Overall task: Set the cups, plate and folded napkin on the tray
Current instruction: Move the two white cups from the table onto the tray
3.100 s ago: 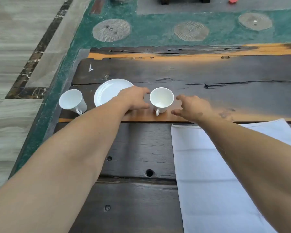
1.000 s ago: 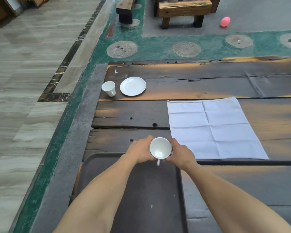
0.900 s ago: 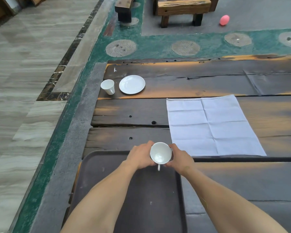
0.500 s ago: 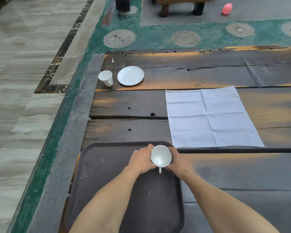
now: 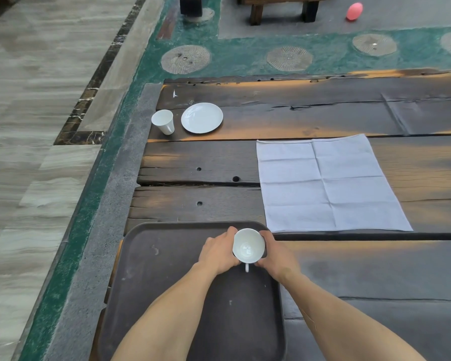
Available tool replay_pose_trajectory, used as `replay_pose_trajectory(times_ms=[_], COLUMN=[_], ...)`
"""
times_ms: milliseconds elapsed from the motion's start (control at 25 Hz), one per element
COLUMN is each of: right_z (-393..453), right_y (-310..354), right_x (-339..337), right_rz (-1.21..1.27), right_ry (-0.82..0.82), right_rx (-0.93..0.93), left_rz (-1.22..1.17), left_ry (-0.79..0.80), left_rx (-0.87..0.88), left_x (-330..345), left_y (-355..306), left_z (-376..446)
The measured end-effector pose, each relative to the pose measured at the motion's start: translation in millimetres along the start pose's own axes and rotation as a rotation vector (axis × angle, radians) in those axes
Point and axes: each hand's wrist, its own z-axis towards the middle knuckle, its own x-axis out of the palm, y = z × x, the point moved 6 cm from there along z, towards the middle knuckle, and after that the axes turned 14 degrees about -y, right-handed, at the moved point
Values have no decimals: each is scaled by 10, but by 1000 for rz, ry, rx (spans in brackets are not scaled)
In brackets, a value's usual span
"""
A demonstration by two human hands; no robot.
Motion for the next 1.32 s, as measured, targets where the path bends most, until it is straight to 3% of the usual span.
replay_pose_trajectory(times_ms=[280, 600, 880, 1040, 1320], right_z=[-18, -273, -572, -739, -868], right_y=[7, -42, 4, 233, 1097], right_x=[-26, -81, 91, 293, 707], right_rz=[-59, -315, -457, -438, -405], right_ry=[-5, -39, 118, 207, 172], right_rx=[-20, -114, -167, -204, -205], left_rz=[63, 139, 172, 195, 199], left_ry=[29, 40, 111, 120, 179], left_rx=[-54, -153, -169, -128, -93], left_x=[2, -112, -225, -348, -755], left_y=[5, 94, 355, 599, 1440], left_z=[-31, -370, -674, -773, -984])
